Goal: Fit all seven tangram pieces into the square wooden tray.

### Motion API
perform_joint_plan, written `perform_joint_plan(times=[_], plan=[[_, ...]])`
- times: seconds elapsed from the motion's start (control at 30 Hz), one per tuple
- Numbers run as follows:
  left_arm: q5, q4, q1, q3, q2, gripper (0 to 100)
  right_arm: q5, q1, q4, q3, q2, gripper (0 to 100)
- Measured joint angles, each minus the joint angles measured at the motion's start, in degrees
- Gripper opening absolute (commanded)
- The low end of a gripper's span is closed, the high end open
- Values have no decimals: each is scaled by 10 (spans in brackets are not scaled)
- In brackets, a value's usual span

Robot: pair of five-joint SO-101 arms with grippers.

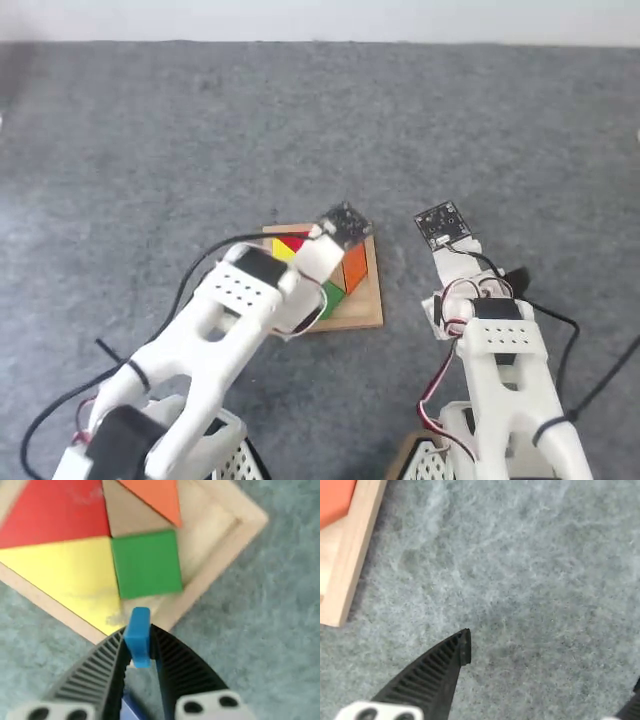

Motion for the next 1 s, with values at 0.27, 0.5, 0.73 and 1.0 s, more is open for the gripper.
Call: perform_joint_plan(times=[0.27, 0.5, 0.73, 1.0], plan=[[-46, -3, 0, 11, -4, 14, 0, 0, 0, 0, 0, 504], [-47, 2, -2, 11, -4, 30, 0, 0, 0, 0, 0, 504], [-47, 9, -63, -19, -4, 129, 0, 0, 0, 0, 0, 504], [-47, -38, -64, -24, 52, 130, 0, 0, 0, 0, 0, 504]])
